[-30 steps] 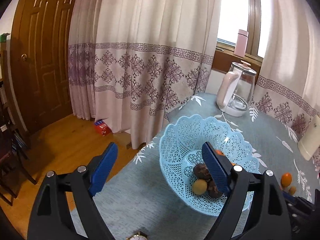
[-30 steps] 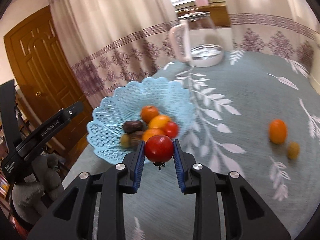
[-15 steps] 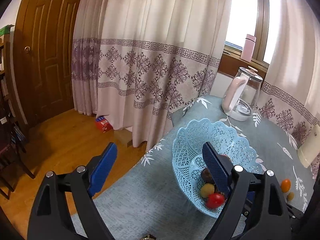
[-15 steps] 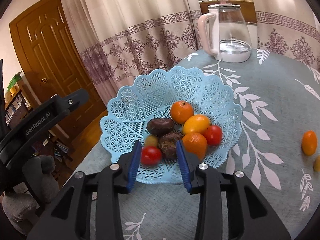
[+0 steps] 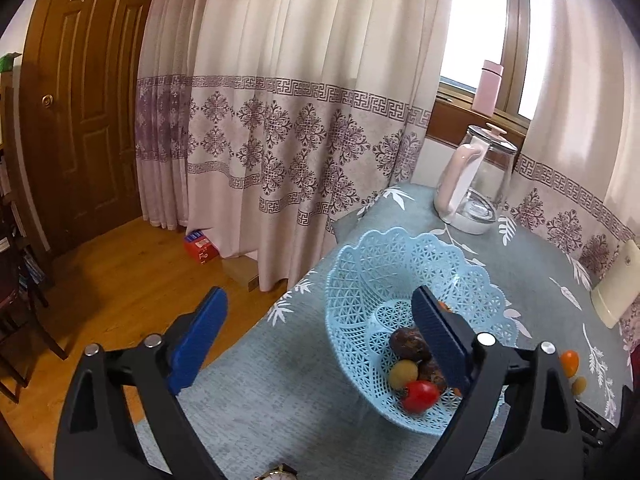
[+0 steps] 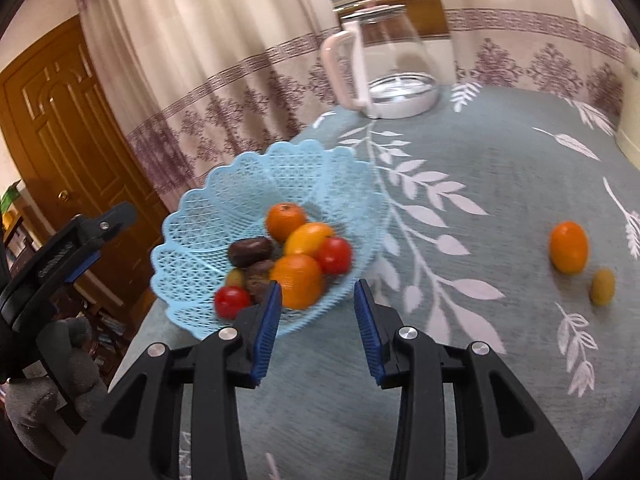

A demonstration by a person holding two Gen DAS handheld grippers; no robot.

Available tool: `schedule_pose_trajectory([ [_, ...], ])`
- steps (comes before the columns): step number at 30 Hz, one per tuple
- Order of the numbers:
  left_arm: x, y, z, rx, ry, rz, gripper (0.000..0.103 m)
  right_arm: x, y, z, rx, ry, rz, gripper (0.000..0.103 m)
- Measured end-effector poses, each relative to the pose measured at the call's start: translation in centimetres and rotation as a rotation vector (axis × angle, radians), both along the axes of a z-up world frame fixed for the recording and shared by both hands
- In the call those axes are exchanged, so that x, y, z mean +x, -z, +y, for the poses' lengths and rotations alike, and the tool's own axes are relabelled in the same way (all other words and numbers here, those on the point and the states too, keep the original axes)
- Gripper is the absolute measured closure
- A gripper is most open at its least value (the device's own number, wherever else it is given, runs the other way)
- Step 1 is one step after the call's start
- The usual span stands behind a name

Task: Organize fruits
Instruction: 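Move the right tool to the small yellow-brown fruit and close it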

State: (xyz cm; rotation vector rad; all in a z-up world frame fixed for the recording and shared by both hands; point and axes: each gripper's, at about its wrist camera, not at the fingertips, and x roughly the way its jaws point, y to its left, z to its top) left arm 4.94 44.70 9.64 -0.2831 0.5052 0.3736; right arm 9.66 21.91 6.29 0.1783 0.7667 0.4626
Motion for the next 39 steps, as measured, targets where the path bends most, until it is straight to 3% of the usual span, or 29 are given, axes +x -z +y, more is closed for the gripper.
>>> schedule_pose_trajectory([
  [12,0.2,-0.1,-0.8,-0.002,0.025,-0.001,0.008,0.6,1.2,-6.1,-0.014,0.158,0.027,0.065],
  [24,0.2,-0.1,-1.8,0.002,0.059,-0.001,0.007,0.8,2.7,-14.9,-0.067,0.366,0.054,0.065],
  [39,-0.1,-0.5,-4.6,0.044,0.127,-0.011,0.007,3.5,3.8,-16.0,-0.154,0.390,0.072,0.065],
])
